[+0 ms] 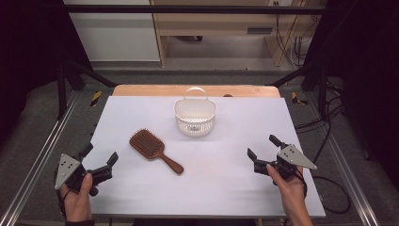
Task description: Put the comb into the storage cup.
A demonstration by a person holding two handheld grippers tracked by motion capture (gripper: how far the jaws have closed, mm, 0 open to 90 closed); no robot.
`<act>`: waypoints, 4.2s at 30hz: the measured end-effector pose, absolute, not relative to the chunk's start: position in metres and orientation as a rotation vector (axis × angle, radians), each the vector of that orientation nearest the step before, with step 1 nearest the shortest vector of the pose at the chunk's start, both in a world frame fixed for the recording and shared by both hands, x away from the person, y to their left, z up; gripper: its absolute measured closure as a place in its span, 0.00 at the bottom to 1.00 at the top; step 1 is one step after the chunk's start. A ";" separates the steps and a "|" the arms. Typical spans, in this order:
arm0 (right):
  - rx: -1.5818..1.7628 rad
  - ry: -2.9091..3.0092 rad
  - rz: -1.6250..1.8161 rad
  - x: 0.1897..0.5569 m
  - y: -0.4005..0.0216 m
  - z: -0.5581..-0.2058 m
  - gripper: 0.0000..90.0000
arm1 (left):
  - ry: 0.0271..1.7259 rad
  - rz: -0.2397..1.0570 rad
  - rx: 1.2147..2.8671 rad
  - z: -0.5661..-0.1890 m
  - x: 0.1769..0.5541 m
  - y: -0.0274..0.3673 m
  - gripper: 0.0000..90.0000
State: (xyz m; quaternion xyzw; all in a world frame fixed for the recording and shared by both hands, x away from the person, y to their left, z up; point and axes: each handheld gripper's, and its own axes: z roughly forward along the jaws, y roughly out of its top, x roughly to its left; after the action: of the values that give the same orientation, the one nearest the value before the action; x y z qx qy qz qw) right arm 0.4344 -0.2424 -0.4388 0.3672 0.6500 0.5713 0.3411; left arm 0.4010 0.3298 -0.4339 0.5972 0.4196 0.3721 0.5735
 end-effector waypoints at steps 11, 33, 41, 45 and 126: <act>0.963 1.704 1.486 0.435 -0.242 -0.440 0.06 | 0.983 0.869 1.408 -0.434 0.402 0.328 0.02; 0.978 1.743 1.454 0.437 -0.236 -0.444 0.06 | 1.045 0.824 1.574 -0.446 0.420 0.308 0.05; 0.991 1.753 1.445 0.437 -0.236 -0.446 0.06 | 1.032 0.800 1.641 -0.448 0.425 0.298 0.38; 0.997 1.762 1.442 0.439 -0.235 -0.447 0.07 | 1.042 0.777 1.685 -0.447 0.427 0.298 0.61; 0.984 1.978 1.447 0.428 -0.208 -0.442 0.08 | 0.966 0.493 2.168 -0.468 0.517 0.218 1.00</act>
State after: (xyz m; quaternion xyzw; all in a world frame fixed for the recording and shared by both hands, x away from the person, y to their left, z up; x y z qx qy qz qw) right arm 0.4281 -0.2083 -0.4425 0.3609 0.7255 0.5309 0.2479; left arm 0.5168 0.2177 -0.4684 0.8373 0.3733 0.1905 0.3512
